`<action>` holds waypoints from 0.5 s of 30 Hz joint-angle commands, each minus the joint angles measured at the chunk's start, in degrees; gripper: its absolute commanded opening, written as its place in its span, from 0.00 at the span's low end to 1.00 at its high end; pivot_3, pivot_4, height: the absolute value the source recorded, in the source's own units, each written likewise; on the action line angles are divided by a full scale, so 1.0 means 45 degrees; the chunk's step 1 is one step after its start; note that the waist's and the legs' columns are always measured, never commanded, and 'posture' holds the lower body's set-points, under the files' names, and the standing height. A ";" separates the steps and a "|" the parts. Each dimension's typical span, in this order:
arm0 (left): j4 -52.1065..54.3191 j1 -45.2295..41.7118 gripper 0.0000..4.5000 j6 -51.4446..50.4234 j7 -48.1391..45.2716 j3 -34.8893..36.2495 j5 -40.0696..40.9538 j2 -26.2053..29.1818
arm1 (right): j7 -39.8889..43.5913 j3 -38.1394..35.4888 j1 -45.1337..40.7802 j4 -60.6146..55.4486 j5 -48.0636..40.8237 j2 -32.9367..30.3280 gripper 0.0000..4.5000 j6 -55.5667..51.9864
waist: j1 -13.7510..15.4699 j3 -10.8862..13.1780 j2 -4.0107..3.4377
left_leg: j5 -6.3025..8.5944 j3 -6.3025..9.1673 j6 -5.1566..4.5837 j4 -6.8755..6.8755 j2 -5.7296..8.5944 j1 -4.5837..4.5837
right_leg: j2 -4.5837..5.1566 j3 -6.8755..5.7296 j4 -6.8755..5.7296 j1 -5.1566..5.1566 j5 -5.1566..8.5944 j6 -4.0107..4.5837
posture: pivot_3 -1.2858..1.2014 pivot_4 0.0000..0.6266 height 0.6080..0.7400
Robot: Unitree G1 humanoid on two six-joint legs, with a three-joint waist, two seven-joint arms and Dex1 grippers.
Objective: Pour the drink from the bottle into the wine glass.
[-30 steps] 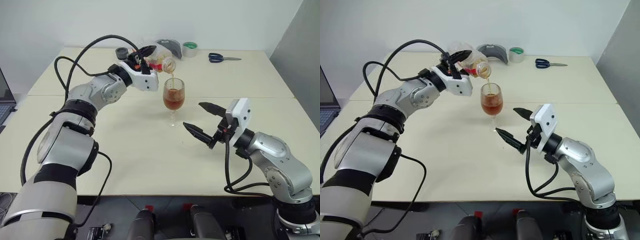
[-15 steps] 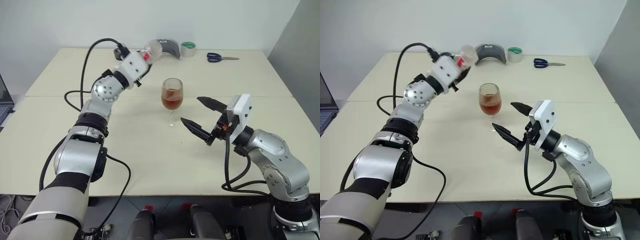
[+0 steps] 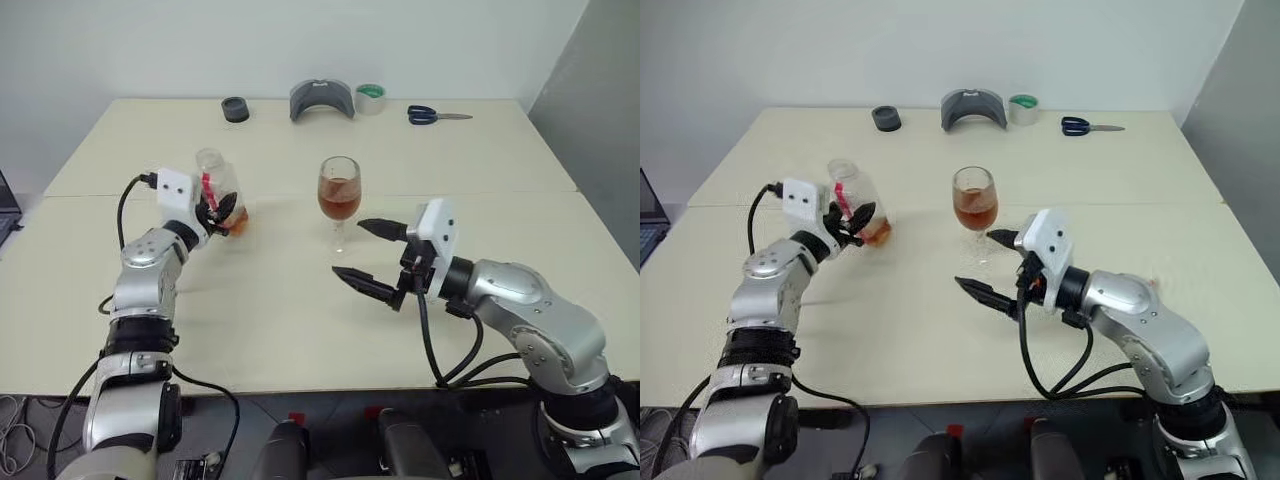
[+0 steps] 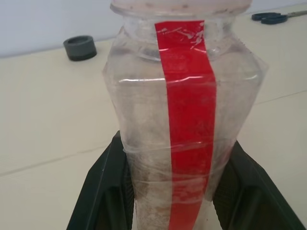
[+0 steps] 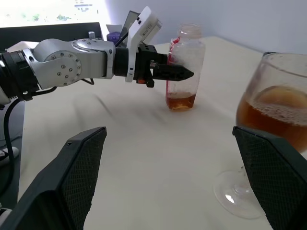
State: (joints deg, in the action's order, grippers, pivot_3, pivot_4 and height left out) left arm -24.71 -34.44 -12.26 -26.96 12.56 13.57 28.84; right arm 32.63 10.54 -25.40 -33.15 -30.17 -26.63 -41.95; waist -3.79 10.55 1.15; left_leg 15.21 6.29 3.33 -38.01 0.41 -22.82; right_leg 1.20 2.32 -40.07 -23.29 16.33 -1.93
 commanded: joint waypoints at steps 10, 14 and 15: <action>0.0702 0.0872 0.46 0.0324 0.0637 0.0648 0.0352 -0.0325 | 0.0219 0.0405 -0.0567 0.0066 0.0453 0.0388 1.00 0.0263 | 0.0130 -0.0008 0.0005 | 0.0001 -0.0016 -0.0001 0.0006 0.0004 0.0007 | -0.0002 0.0006 0.0007 0.0000 0.0000 0.0001 | 0.52 0.24 1.00; 0.0918 0.1054 0.74 0.0619 0.0599 0.0485 0.0162 -0.0284 | 0.0242 0.0391 -0.0555 0.0032 0.0519 0.0426 1.00 0.0226 | 0.0125 -0.0009 0.0005 | 0.0002 -0.0020 -0.0002 0.0009 0.0005 0.0009 | -0.0003 0.0009 0.0007 0.0000 0.0000 0.0001 | 0.52 0.24 1.00; 0.1025 0.1122 0.81 0.0706 0.0623 0.0443 0.0106 -0.0297 | 0.0254 0.0387 -0.0532 0.0050 0.0546 0.0407 1.00 0.0224 | 0.0131 -0.0009 0.0005 | 0.0001 -0.0017 -0.0001 0.0009 0.0004 0.0006 | -0.0003 0.0006 0.0008 0.0000 -0.0001 0.0001 | 0.52 0.24 1.00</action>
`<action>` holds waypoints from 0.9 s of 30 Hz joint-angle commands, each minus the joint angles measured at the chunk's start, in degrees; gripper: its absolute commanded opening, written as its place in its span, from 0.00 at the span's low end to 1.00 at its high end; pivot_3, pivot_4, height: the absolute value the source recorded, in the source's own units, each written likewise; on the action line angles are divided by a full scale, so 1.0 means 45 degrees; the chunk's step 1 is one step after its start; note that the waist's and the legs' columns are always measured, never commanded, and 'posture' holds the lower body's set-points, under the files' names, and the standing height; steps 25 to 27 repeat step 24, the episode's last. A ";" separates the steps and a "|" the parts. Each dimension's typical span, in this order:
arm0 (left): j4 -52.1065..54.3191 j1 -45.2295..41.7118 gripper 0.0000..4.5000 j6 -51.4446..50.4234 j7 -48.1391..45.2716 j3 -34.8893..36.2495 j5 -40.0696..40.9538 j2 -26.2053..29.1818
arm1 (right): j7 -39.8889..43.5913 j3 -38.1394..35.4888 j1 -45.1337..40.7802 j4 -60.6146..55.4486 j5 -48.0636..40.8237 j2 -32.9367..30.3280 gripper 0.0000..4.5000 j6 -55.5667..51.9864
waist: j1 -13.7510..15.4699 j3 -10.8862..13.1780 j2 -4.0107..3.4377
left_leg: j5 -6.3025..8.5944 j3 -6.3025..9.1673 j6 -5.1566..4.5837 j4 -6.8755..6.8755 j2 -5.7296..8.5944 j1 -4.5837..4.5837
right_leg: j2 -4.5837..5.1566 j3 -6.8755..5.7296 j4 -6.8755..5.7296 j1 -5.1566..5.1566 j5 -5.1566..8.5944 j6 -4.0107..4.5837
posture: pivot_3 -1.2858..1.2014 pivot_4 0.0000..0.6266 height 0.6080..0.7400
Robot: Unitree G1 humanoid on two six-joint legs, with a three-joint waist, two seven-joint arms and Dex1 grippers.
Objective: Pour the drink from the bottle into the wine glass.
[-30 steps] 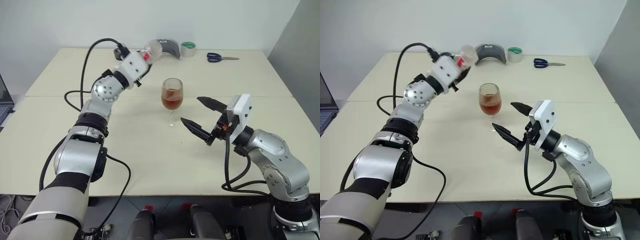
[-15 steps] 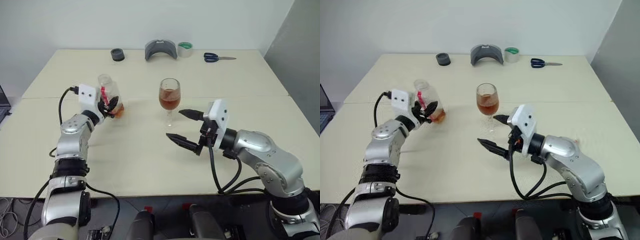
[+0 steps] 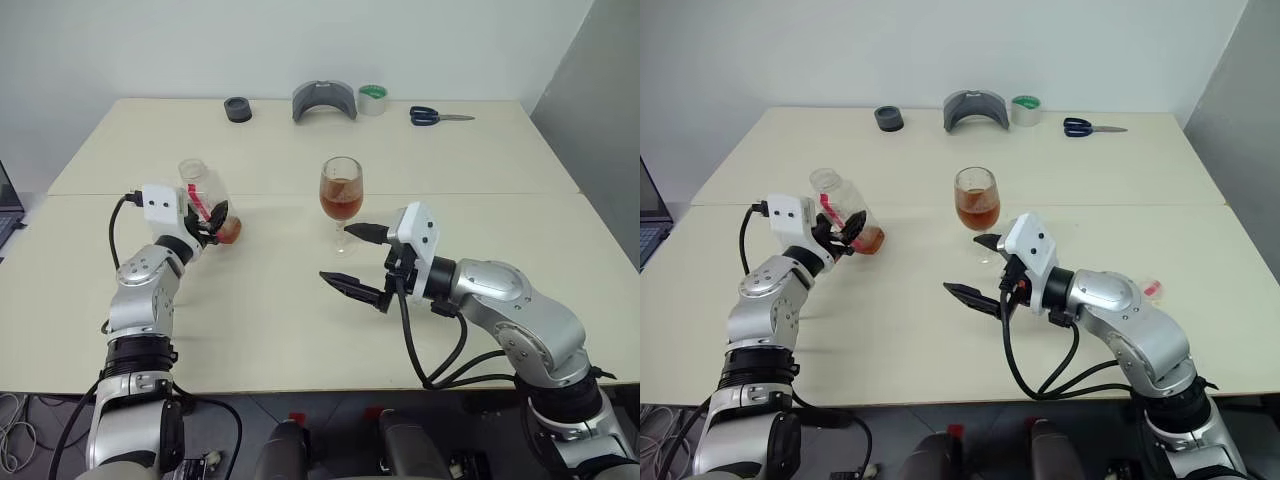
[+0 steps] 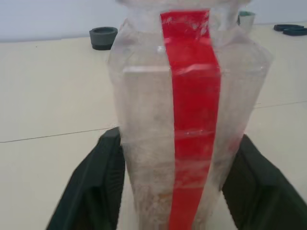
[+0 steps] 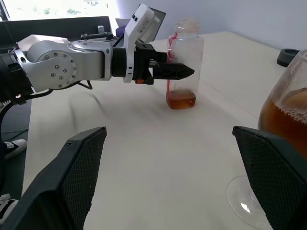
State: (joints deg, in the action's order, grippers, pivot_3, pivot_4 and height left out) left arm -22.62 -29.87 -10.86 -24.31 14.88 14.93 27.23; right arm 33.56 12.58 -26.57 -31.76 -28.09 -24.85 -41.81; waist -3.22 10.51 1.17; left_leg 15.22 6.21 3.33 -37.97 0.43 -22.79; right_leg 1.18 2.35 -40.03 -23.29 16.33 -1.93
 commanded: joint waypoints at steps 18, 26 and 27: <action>0.6839 0.4588 0.99 -0.1081 0.2607 -0.0055 -0.0923 -0.1072 | -0.2894 -0.1277 0.4341 0.2313 0.3814 0.1617 1.00 0.6165 | 0.0054 -0.0011 0.0015 | 0.0002 -0.0008 0.0001 0.0014 -0.0025 0.0009 | 0.0010 0.0022 0.0008 0.0006 0.0000 0.0000 | 0.52 0.24 1.00; 0.7655 0.5383 0.99 -0.0992 0.2560 0.0134 -0.0681 -0.1179 | -0.3264 -0.1551 0.4704 0.3161 0.4195 0.2433 1.00 0.7339 | 0.0077 -0.0010 0.0015 | 0.0001 -0.0018 0.0001 0.0015 -0.0015 0.0018 | -0.0003 0.0018 0.0008 0.0013 0.0000 -0.0001 | 0.52 0.24 1.00; 0.7655 0.5383 0.99 -0.0992 0.2560 0.0134 -0.0681 -0.1179 | -0.3264 -0.1551 0.4704 0.3161 0.4195 0.2433 1.00 0.7339 | 0.0077 -0.0010 0.0015 | 0.0001 -0.0018 0.0001 0.0015 -0.0015 0.0018 | -0.0003 0.0018 0.0008 0.0013 0.0000 -0.0001 | 0.52 0.24 1.00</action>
